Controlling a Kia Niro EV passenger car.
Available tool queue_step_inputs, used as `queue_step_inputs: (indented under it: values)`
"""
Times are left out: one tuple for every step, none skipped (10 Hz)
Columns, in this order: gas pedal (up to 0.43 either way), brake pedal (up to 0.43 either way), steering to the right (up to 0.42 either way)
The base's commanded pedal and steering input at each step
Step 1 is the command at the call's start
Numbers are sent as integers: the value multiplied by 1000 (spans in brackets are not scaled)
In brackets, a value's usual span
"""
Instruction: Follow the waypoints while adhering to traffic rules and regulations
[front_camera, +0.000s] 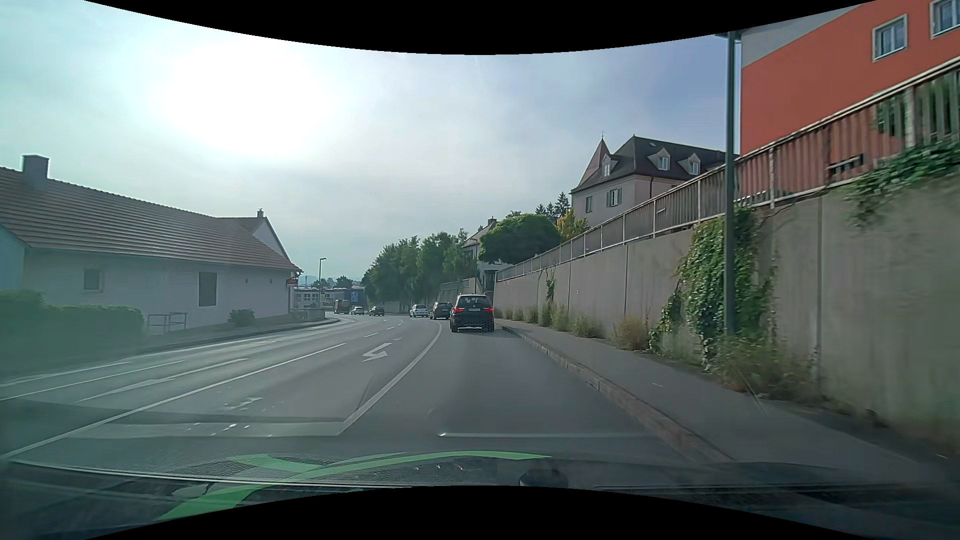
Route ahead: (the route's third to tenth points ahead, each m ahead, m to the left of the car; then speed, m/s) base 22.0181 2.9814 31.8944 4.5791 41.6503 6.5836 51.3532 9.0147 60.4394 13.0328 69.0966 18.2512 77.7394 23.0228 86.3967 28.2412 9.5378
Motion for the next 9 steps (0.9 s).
queue_step_inputs:
  values:
    - [138, 0, -31]
    - [150, 0, -32]
    - [157, 0, -33]
    - [157, 0, -33]
    - [157, 0, -33]
    - [157, 0, -32]
    - [157, 0, -30]
    - [157, 0, -28]
    - [157, 0, -29]
